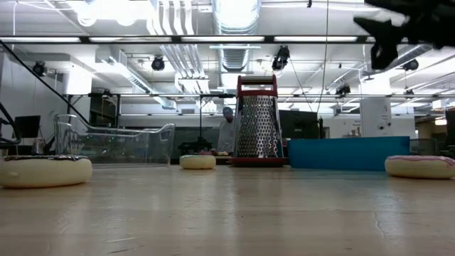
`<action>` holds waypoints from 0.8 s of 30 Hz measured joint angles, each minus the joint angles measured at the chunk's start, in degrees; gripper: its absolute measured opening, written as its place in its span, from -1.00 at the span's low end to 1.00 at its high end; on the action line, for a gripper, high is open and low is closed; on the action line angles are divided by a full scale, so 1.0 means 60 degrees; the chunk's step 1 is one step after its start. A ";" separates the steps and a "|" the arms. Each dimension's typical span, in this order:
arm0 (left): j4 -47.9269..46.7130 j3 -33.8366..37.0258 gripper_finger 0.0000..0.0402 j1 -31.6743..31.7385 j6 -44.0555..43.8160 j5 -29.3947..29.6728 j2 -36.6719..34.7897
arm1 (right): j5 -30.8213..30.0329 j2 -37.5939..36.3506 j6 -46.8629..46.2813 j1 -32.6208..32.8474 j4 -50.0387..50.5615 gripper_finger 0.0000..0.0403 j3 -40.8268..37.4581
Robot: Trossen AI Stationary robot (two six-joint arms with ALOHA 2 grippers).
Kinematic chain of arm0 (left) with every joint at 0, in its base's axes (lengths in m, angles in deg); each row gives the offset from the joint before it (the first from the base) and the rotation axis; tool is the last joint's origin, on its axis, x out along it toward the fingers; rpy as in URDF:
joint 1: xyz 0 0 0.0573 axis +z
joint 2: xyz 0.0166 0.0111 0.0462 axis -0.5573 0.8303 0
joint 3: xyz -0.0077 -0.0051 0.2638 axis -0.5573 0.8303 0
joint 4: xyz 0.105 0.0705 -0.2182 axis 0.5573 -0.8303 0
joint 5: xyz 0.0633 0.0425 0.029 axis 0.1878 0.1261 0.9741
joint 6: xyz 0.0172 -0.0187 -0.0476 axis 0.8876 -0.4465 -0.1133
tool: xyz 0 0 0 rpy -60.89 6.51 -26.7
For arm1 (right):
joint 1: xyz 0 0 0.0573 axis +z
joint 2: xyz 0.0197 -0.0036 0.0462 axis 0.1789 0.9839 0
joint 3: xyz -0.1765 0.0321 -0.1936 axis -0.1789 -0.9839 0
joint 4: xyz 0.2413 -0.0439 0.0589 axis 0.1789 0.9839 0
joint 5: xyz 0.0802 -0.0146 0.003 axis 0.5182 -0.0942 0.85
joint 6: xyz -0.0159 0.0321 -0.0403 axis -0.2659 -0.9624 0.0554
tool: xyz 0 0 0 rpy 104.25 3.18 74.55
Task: Pick & Place Food Item
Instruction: Put the pink food coloring bottle into the black bin
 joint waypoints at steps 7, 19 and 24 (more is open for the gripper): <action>0.0157 -0.0095 0.31 0.0000 0.0038 0.0022 -0.0004 | 0.0086 0.2303 0.0391 0.0032 -0.0005 -0.32 0.2513; 0.0132 0.0389 0.31 0.0000 0.0040 0.0018 0.0007 | 0.2424 0.7034 0.0327 0.0413 0.2928 -0.32 0.7347; 0.0136 0.0744 0.31 0.0000 0.0040 0.0016 0.0007 | 0.1833 0.8879 -0.0815 0.0865 0.7562 -0.37 0.9405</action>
